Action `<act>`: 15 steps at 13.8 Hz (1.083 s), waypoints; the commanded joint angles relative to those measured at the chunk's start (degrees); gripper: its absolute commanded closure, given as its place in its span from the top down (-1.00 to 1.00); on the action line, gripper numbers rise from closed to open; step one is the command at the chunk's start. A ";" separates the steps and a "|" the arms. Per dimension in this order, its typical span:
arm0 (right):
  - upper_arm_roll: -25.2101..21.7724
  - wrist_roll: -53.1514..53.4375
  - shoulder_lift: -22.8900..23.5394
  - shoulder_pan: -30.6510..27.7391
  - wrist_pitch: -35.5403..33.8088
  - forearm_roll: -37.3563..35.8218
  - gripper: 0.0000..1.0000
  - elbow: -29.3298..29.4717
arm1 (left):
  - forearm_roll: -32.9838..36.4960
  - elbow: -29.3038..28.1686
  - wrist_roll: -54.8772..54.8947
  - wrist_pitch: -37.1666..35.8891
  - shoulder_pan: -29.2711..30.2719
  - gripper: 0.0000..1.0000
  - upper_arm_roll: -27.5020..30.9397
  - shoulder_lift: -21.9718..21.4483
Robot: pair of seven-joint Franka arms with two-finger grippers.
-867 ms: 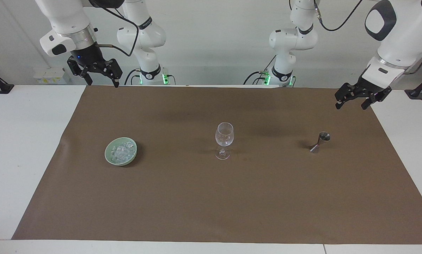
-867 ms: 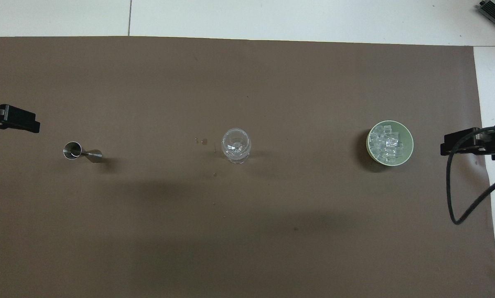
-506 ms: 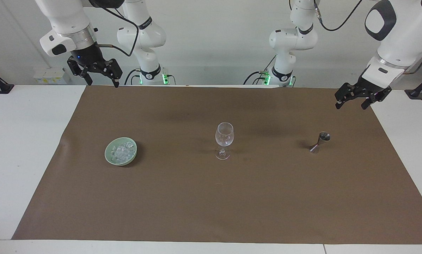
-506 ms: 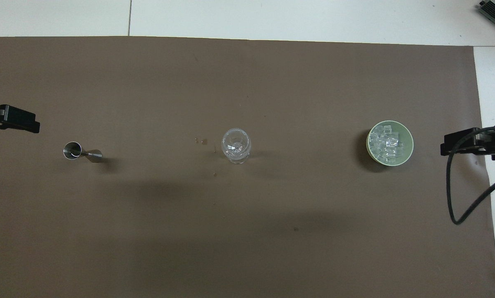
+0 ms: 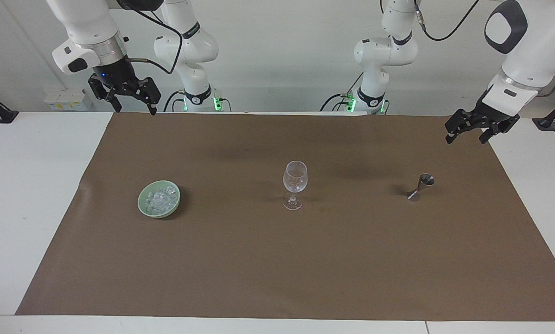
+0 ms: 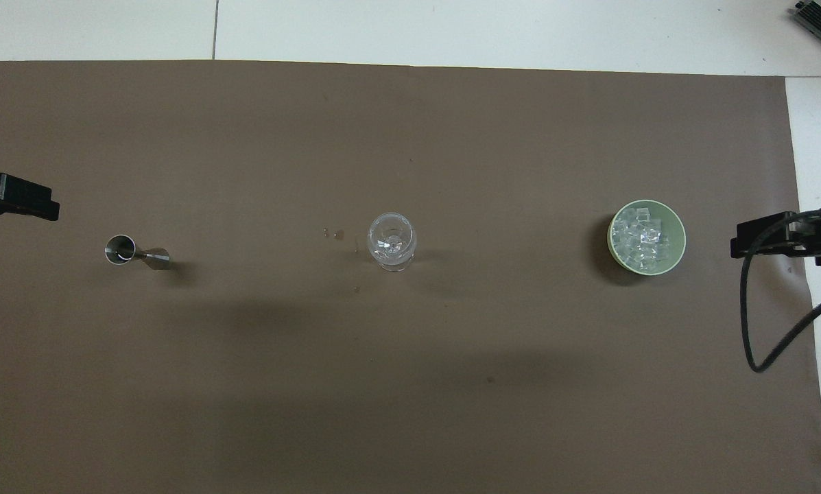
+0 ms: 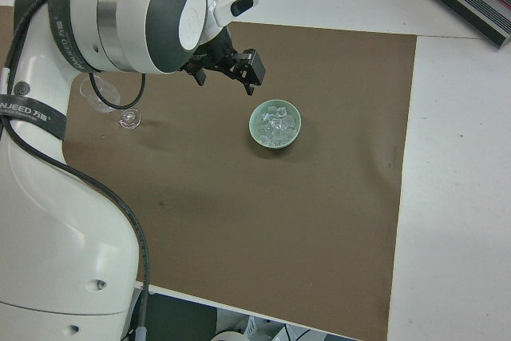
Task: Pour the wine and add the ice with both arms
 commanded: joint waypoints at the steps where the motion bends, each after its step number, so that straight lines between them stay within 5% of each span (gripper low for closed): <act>1: 0.29 -1.30 -1.20 -0.49 0.01 0.76 1.00 -1.31 | 0.93 -1.84 -0.51 0.02 0.29 1.00 -0.34 -1.65; 15: 0.29 -1.30 -1.29 -0.49 0.01 0.76 1.00 -1.23 | 0.93 -1.75 -0.60 -0.06 -0.33 1.00 -0.43 -1.73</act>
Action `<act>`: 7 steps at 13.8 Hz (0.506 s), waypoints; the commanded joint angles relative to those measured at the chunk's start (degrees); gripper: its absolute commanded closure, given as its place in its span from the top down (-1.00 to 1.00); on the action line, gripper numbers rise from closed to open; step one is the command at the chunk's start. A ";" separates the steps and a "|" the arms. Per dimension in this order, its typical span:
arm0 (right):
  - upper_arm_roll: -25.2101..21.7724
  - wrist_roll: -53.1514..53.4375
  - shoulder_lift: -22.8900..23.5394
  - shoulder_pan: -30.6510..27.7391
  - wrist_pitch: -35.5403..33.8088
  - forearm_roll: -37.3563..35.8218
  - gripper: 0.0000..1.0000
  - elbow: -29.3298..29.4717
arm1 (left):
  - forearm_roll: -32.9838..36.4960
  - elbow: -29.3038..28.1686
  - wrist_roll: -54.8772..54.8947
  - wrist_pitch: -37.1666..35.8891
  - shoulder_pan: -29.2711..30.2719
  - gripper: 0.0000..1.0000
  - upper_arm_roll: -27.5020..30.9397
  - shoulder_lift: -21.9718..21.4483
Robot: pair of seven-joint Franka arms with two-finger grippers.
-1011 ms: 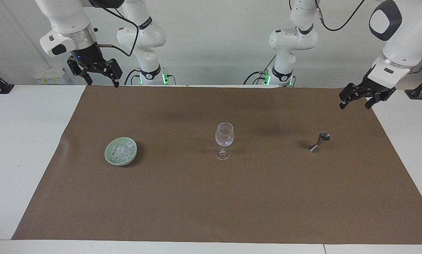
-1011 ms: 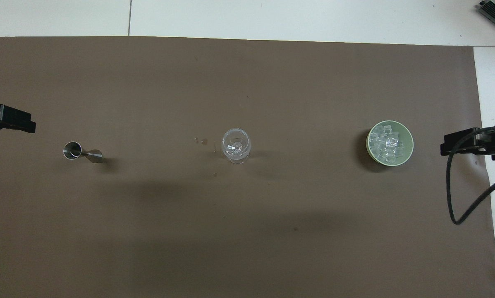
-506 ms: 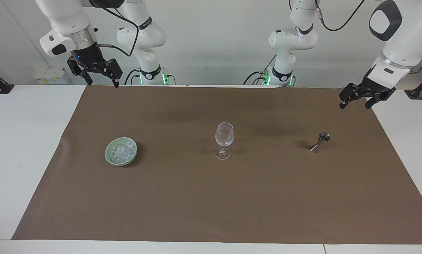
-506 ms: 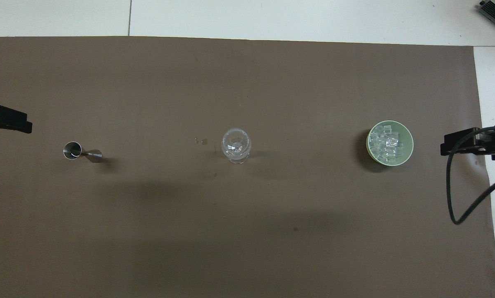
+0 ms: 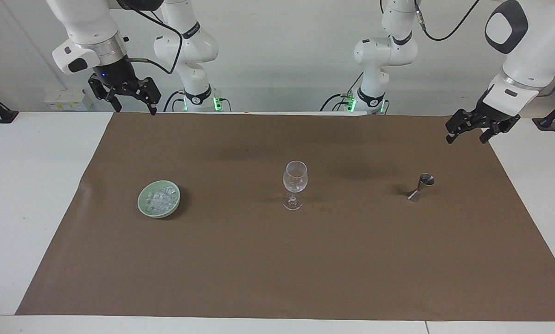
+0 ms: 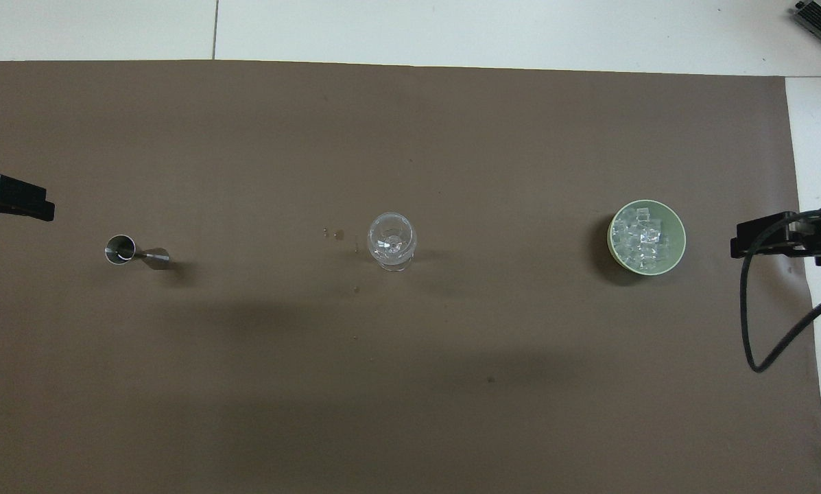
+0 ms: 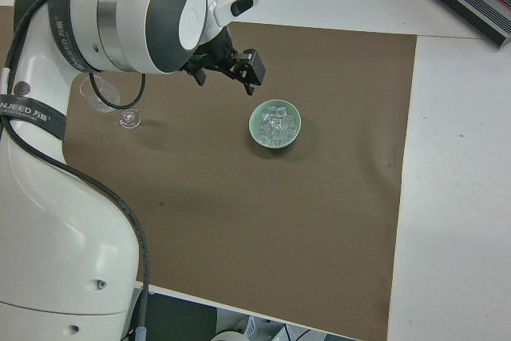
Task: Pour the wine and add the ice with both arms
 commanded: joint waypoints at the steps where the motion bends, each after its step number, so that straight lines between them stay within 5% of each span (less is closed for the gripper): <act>1: 0.29 -1.30 -1.29 -0.49 0.01 0.76 1.00 -1.31 | 0.93 -1.59 -0.60 0.16 -0.28 1.00 -0.18 -1.67; 7: 0.29 -1.30 -1.20 -0.49 0.01 0.76 1.00 -1.31 | -0.82 -2.38 -11.11 0.60 1.74 1.00 -0.09 -1.76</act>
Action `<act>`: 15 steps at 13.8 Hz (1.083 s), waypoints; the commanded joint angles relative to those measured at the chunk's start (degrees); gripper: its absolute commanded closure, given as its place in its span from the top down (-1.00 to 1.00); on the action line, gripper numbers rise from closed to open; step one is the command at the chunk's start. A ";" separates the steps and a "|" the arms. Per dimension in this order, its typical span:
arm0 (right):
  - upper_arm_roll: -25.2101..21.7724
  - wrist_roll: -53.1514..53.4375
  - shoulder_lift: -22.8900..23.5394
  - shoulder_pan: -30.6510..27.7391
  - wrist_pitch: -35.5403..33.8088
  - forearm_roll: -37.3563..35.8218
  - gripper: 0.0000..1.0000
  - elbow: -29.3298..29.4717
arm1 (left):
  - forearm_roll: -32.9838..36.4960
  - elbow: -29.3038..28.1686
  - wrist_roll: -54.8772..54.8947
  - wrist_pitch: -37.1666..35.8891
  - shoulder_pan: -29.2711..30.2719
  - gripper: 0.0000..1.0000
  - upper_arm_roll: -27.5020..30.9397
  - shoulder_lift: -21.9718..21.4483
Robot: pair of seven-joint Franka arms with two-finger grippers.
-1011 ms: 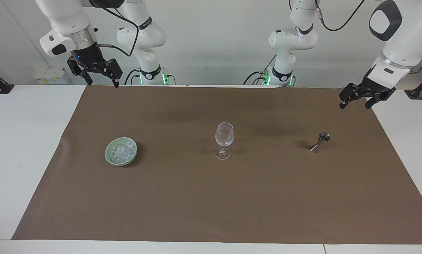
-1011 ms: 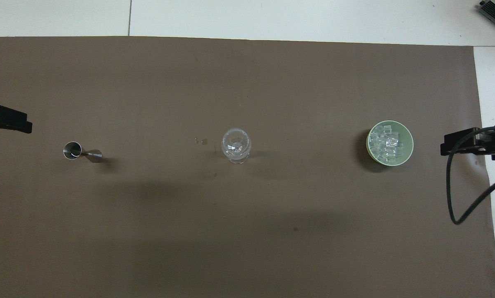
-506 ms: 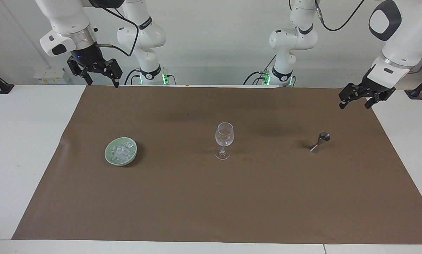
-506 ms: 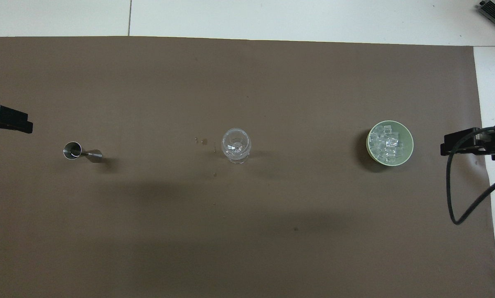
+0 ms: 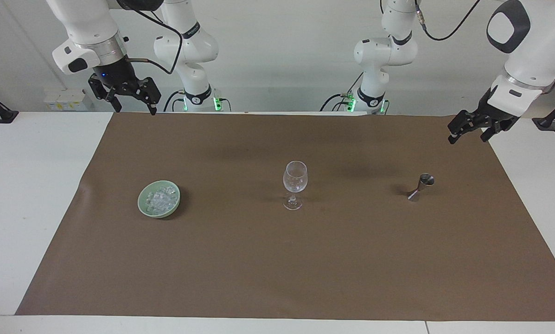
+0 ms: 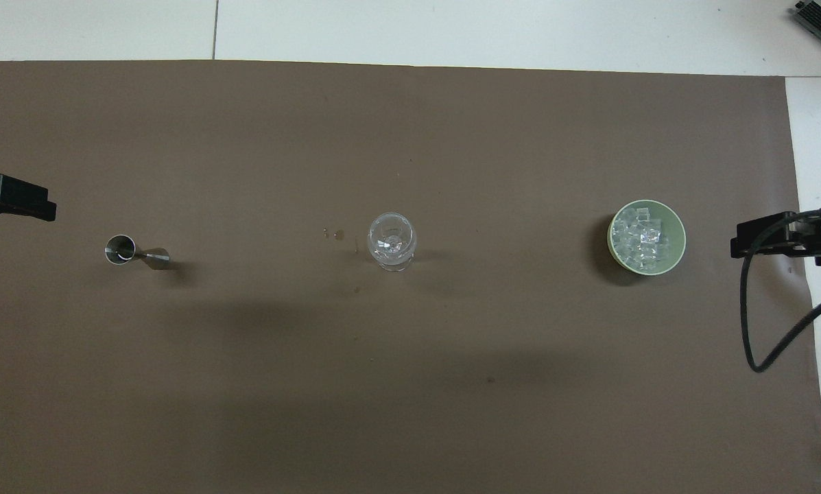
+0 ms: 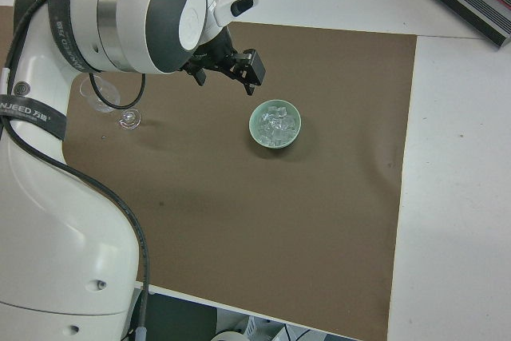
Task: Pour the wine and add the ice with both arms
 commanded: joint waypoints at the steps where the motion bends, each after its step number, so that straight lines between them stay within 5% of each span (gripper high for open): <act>1: 0.29 -1.30 -1.28 -0.49 0.01 0.76 1.00 -1.31 | -1.73 -2.81 -6.70 0.85 2.03 1.00 -0.31 -1.95; 9: 0.29 -1.30 -1.20 -0.49 0.01 0.84 1.00 -1.31 | -12.97 -8.70 -20.85 2.17 6.16 1.00 -0.31 -4.50; 15: 0.29 -1.30 -1.28 -0.49 0.01 0.76 1.00 -1.22 | -14.82 -9.59 -31.30 2.96 6.08 1.00 -0.31 -4.77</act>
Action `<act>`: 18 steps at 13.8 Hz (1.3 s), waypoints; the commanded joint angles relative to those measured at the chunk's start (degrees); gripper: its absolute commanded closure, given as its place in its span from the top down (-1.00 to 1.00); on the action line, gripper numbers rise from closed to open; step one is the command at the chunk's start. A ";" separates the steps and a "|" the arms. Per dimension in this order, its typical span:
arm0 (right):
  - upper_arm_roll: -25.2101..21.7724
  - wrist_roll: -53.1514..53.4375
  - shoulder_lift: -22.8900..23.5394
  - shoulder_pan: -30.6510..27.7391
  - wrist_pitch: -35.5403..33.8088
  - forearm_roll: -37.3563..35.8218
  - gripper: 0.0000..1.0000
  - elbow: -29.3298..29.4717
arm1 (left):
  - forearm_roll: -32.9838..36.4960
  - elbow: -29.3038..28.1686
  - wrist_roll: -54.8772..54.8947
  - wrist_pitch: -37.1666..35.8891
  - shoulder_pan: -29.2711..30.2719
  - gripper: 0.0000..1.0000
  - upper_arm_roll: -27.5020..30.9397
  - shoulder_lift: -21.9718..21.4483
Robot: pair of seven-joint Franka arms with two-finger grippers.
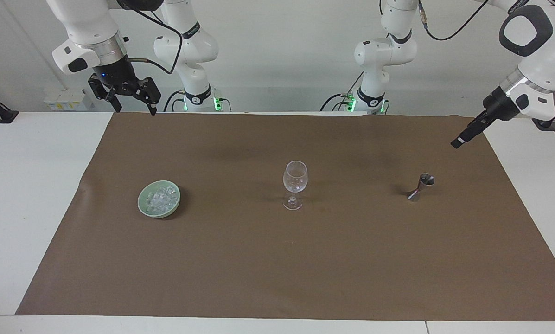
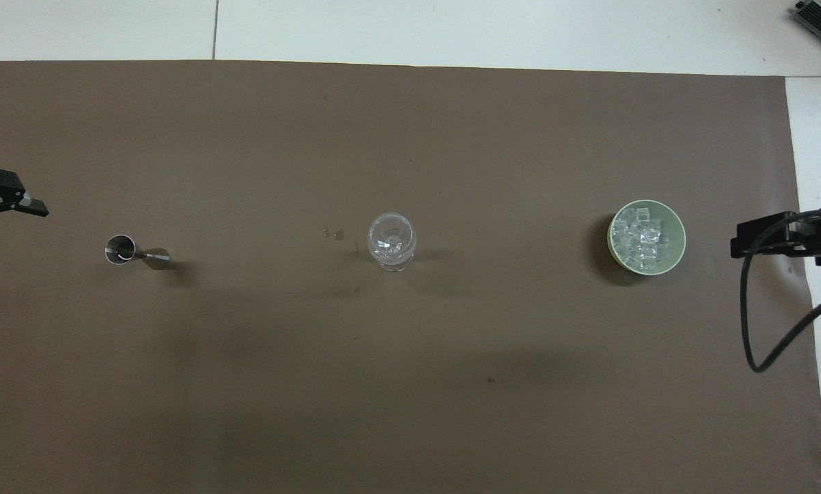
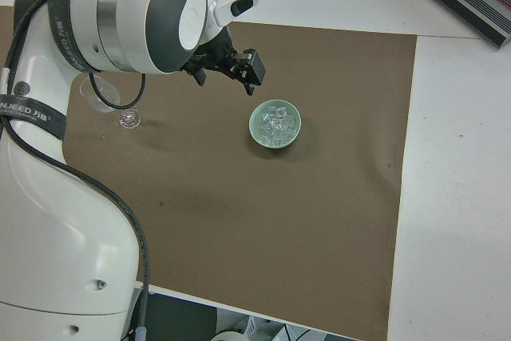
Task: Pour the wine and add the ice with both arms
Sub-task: 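Open the left gripper and move it toward the small silver cup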
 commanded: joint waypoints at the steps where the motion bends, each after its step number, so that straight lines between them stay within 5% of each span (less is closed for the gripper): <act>1: 0.29 -1.30 -1.20 -0.49 0.01 0.76 1.00 -1.30 | -3.51 -2.36 -6.00 1.33 0.50 1.00 -0.33 -1.84; 7: 0.29 -1.30 -1.20 -0.49 0.01 0.76 1.00 -1.22 | -10.71 -4.29 -5.31 1.51 5.50 1.00 -0.33 -0.52; 18: 0.29 -1.30 -1.20 -0.49 0.01 0.76 1.00 -1.30 | -25.75 -9.48 -5.93 1.07 18.86 1.00 -0.33 11.24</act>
